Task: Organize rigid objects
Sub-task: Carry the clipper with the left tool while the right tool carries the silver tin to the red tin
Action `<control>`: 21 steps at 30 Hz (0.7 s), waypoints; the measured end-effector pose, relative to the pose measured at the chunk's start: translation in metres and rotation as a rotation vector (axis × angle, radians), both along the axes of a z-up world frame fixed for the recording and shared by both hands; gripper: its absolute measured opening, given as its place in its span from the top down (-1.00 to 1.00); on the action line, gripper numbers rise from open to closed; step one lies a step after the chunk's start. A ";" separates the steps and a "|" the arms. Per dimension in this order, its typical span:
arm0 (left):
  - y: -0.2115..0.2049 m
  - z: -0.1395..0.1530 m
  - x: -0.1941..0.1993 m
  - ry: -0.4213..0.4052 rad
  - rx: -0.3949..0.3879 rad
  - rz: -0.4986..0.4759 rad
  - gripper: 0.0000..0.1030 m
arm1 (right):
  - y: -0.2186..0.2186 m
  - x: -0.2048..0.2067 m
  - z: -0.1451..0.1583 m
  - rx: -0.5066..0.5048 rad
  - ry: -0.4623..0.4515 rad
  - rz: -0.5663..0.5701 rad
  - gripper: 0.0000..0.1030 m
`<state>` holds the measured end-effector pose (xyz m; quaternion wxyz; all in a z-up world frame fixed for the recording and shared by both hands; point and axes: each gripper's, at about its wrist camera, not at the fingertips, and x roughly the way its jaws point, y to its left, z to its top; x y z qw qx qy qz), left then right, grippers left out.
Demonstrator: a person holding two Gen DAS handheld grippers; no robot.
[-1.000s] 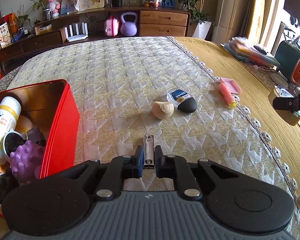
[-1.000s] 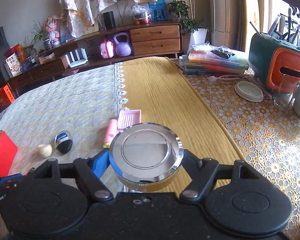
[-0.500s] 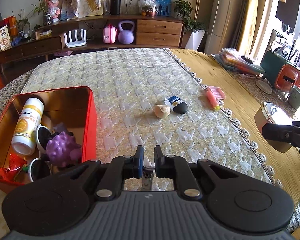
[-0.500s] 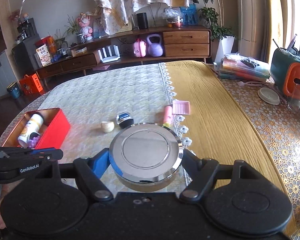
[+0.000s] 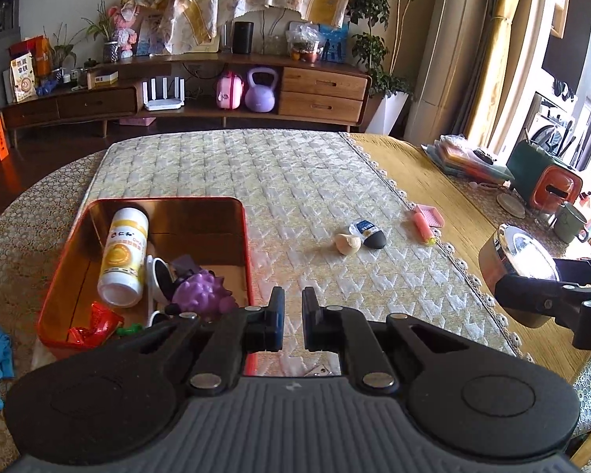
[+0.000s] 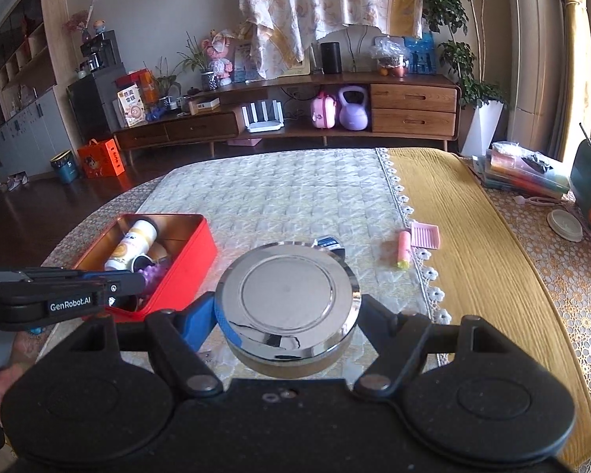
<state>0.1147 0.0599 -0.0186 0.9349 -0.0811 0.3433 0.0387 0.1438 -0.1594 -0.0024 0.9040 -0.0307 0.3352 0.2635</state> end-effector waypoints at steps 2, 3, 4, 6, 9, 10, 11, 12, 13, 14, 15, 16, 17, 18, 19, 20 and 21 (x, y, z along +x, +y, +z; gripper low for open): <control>0.010 0.002 -0.006 -0.007 0.000 0.016 0.83 | 0.006 -0.002 0.003 -0.001 -0.006 0.016 -0.48; 0.015 0.003 -0.008 -0.010 -0.001 0.024 0.83 | 0.009 -0.004 0.004 -0.005 -0.012 0.023 -0.48; 0.018 0.003 -0.010 -0.013 -0.002 0.019 0.83 | 0.011 -0.004 0.005 -0.005 -0.015 0.028 -0.48; 0.019 -0.001 -0.010 0.008 -0.010 -0.046 0.83 | 0.016 -0.005 0.004 -0.003 -0.013 0.032 -0.48; 0.008 -0.018 -0.005 0.063 -0.010 -0.132 0.82 | 0.018 -0.005 -0.001 -0.004 0.003 0.038 -0.48; 0.003 -0.025 -0.005 0.071 -0.002 -0.156 0.82 | 0.018 -0.005 -0.004 -0.003 0.010 0.039 -0.48; -0.001 -0.032 -0.005 0.079 0.000 -0.174 0.82 | 0.016 -0.006 -0.007 -0.002 0.018 0.039 -0.48; -0.003 -0.038 -0.005 0.090 -0.007 -0.192 0.82 | 0.014 -0.007 -0.009 -0.002 0.024 0.038 -0.48; -0.005 -0.043 -0.005 0.098 -0.012 -0.211 0.82 | 0.012 -0.008 -0.012 -0.004 0.029 0.039 -0.48; -0.008 -0.048 -0.005 0.105 -0.011 -0.230 0.81 | 0.011 -0.008 -0.014 -0.008 0.035 0.039 -0.48; -0.010 -0.053 -0.006 0.108 -0.005 -0.243 0.81 | 0.009 -0.008 -0.017 -0.010 0.043 0.038 -0.48; -0.012 -0.057 -0.007 0.110 0.004 -0.255 0.76 | 0.006 -0.008 -0.019 -0.009 0.052 0.038 -0.48; -0.013 -0.062 -0.009 0.114 0.011 -0.265 0.65 | 0.005 -0.008 -0.022 -0.009 0.060 0.040 -0.48; -0.012 -0.066 -0.011 0.119 0.012 -0.270 0.56 | 0.003 -0.008 -0.024 -0.010 0.065 0.042 -0.48; -0.011 -0.071 -0.011 0.125 0.008 -0.269 0.32 | 0.002 -0.009 -0.026 -0.010 0.069 0.043 -0.48; -0.009 -0.076 -0.012 0.130 0.002 -0.262 0.00 | 0.001 -0.009 -0.028 -0.007 0.073 0.044 -0.48; -0.006 -0.080 -0.013 0.132 -0.005 -0.253 -0.14 | -0.001 -0.010 -0.030 -0.003 0.079 0.046 -0.48</control>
